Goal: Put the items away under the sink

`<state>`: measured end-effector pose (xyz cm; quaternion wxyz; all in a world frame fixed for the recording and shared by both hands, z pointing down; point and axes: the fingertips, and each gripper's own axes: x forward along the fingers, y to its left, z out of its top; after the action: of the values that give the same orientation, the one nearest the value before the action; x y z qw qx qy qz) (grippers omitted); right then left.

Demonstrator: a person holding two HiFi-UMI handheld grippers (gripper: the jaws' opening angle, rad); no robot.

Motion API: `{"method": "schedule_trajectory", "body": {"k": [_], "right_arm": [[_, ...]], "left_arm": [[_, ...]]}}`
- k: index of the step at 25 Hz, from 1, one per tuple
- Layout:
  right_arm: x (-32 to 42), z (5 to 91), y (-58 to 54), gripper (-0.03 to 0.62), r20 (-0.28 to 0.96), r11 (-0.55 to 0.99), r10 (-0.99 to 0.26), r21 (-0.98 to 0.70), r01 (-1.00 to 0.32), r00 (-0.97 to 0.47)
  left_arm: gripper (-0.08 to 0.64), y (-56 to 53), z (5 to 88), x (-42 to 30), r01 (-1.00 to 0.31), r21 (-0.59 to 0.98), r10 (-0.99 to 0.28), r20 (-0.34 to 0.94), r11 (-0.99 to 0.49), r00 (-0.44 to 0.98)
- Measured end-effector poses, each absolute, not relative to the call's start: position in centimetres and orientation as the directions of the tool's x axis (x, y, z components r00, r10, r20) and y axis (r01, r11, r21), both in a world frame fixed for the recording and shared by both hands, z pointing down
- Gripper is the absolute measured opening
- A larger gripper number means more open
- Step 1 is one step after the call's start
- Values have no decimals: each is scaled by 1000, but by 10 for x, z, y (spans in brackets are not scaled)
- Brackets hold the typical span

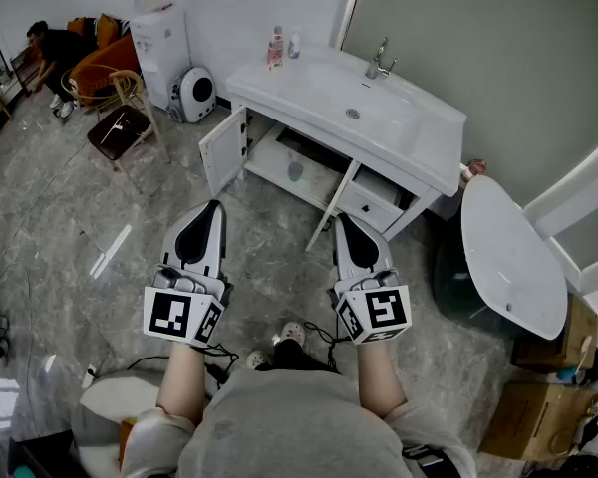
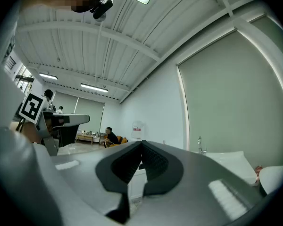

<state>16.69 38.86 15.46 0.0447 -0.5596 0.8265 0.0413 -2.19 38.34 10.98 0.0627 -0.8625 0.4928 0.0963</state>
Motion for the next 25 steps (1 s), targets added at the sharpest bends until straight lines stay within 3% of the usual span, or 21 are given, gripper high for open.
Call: {"method": "schedule_trajectory", "body": {"k": [25], "right_arm": [[211, 141, 299, 11, -186, 444, -880, 4, -896, -437]], "left_arm": [[8, 303, 89, 30, -885, -29, -843, -292, -464, 452]]}}
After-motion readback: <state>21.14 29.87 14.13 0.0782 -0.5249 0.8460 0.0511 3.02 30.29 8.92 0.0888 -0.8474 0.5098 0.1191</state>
